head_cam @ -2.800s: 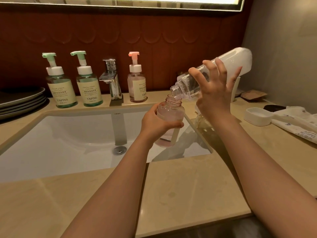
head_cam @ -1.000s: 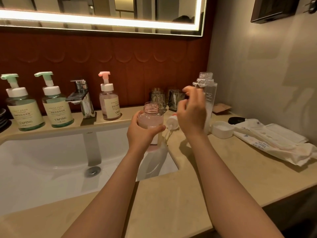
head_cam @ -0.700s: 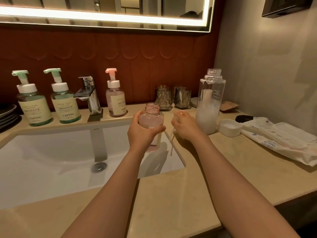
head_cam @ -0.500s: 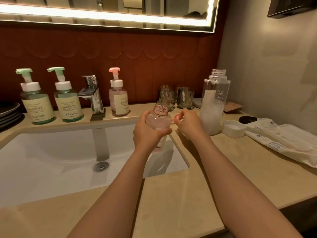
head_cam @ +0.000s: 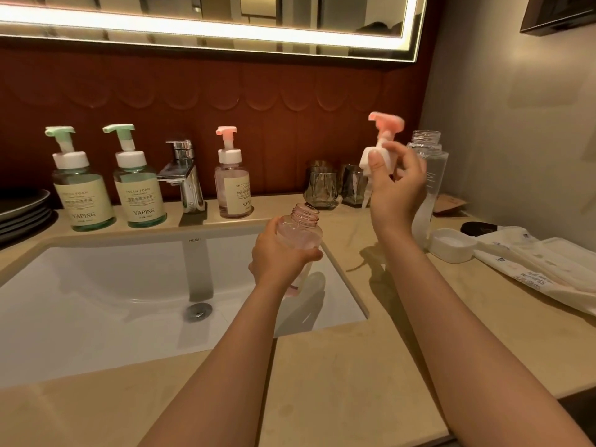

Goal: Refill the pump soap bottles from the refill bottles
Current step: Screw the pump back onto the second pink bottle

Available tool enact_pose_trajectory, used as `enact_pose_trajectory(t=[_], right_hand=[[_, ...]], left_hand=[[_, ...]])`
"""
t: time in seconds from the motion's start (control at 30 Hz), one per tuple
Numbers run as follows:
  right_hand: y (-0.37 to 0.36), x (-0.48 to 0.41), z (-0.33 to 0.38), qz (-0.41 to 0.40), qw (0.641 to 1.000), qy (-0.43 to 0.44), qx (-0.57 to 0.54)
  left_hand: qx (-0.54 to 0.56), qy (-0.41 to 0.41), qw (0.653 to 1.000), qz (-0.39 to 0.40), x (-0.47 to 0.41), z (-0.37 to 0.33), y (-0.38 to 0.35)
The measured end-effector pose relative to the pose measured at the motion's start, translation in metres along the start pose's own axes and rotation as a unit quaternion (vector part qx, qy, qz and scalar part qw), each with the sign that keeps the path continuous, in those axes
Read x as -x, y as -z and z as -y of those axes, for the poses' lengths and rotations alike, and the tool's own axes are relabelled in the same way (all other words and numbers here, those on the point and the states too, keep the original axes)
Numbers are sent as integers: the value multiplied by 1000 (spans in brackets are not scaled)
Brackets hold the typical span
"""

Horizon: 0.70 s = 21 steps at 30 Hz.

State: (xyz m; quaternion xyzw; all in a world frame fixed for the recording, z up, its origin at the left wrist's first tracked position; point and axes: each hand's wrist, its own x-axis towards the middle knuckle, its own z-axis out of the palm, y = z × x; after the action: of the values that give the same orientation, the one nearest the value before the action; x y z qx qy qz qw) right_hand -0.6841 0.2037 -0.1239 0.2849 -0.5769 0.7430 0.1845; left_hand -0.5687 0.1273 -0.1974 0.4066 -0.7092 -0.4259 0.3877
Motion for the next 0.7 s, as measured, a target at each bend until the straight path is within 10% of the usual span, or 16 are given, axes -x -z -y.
enact_pose_trajectory(t=[0.37,0.7], right_hand=[[-4,11,17,-78,991,40,-98],[-10,21,9,49,992,-25,-118]], left_hand=[[-87,-24,996,21,5,-1,-1],[-4,-36,999,27,5,-6,-1]])
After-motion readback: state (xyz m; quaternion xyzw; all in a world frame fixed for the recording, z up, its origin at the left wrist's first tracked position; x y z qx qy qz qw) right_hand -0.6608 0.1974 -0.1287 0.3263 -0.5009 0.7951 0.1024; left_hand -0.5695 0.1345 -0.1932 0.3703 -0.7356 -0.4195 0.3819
